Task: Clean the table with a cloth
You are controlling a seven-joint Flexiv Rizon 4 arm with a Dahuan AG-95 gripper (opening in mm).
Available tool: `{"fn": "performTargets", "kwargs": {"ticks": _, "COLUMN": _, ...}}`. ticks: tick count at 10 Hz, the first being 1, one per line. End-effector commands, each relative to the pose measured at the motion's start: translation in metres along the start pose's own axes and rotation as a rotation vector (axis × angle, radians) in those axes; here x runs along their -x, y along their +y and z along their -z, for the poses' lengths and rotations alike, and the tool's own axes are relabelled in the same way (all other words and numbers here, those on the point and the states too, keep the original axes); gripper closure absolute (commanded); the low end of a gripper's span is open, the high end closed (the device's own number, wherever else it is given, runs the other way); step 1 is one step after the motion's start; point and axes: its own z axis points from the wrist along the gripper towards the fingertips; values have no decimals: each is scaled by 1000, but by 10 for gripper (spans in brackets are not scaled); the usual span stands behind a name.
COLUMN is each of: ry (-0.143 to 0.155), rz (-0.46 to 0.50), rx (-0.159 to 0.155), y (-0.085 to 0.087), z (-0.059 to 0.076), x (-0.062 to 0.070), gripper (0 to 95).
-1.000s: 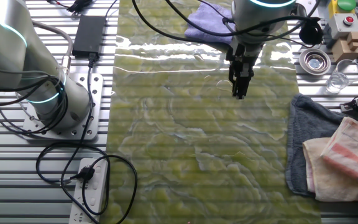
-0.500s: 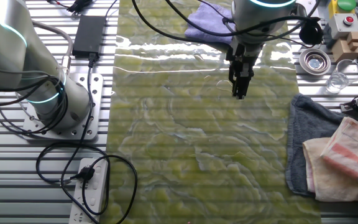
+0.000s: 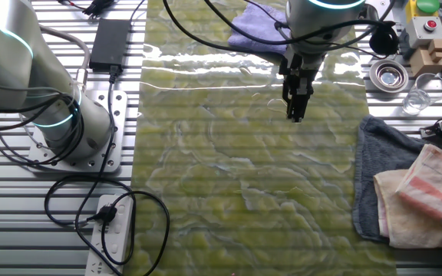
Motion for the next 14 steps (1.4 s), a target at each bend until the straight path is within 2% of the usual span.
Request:
{"fn": "performTargets", "kwargs": {"ticks": 1, "ry": 7, "rz": 13, "rx": 16, "y": 0, "z": 0, "x": 0, "gripper": 950}}
{"fn": "performTargets", "kwargs": {"ticks": 14, "ry": 3, "rz": 44, "rx": 8, "y": 0, "z": 0, "x": 0, "gripper": 950}}
